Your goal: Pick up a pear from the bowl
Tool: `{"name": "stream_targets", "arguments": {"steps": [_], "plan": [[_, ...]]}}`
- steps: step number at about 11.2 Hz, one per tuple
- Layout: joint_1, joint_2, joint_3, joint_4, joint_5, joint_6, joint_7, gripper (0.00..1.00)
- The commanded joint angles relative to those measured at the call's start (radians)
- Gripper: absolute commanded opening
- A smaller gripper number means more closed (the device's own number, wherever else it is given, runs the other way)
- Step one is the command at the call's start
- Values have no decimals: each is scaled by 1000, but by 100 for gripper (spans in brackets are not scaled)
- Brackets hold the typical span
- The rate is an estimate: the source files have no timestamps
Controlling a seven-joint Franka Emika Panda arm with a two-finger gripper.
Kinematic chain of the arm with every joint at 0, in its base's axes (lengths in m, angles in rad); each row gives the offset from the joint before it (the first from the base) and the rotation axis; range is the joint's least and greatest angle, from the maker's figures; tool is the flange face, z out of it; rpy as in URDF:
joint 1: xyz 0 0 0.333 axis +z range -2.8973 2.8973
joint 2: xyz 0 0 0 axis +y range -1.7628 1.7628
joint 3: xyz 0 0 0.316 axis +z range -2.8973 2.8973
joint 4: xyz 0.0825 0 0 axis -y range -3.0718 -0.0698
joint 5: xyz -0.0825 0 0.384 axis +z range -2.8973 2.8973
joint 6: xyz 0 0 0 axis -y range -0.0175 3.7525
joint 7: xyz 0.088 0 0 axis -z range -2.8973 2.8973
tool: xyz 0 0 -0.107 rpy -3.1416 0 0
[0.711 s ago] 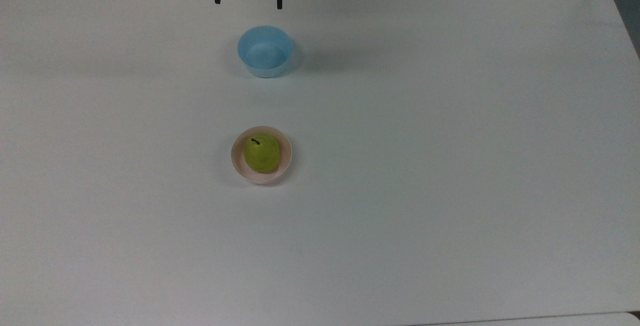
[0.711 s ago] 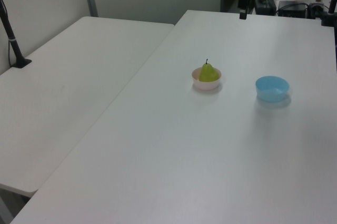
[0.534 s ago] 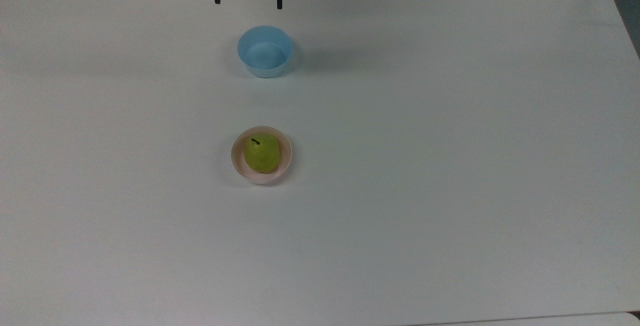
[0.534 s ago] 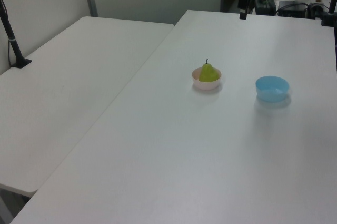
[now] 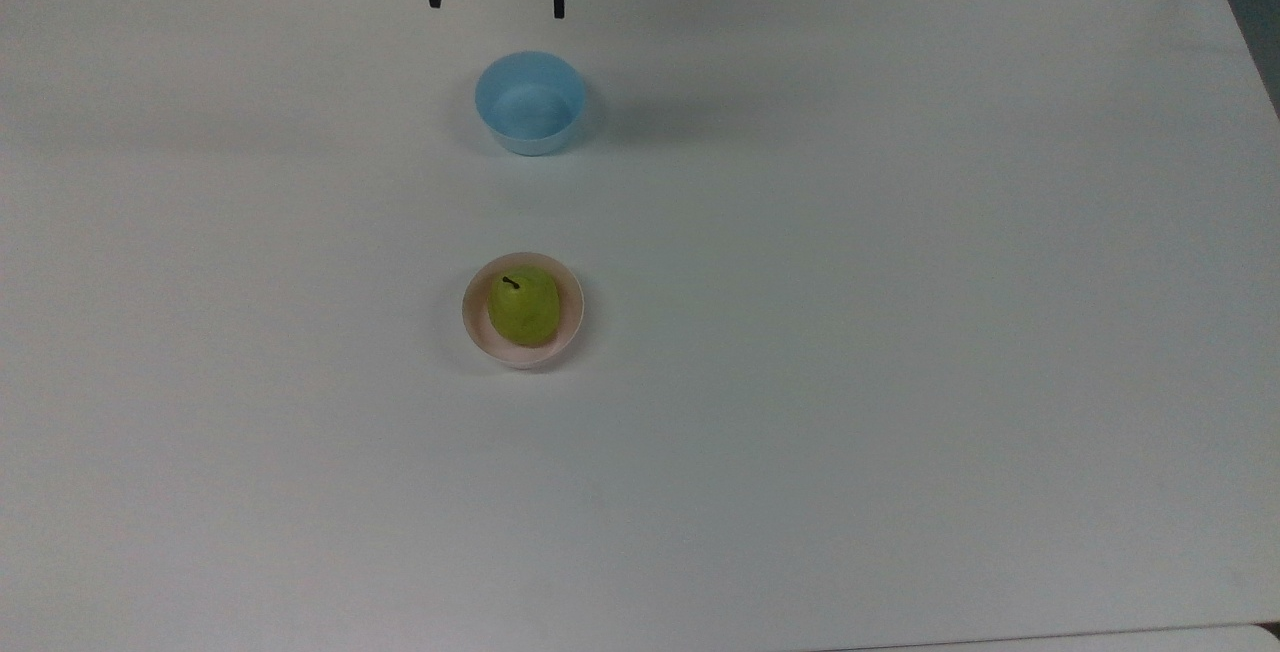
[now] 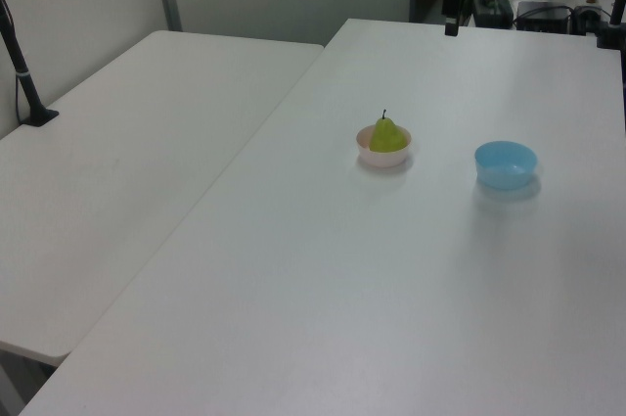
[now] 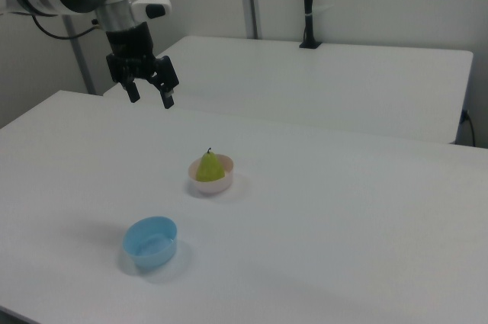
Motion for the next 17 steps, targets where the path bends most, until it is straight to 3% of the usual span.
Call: {"name": "stream_targets", "arguments": {"steps": [1,8,11,17], "plan": [[5,-12,-8,-13,18,-12,6,100],[2,26,-10,4,19,41,-9,100],[-6,105,-13,58,21,79,-49,100],[-40,236,-11,60,12,254,-70,100]]}}
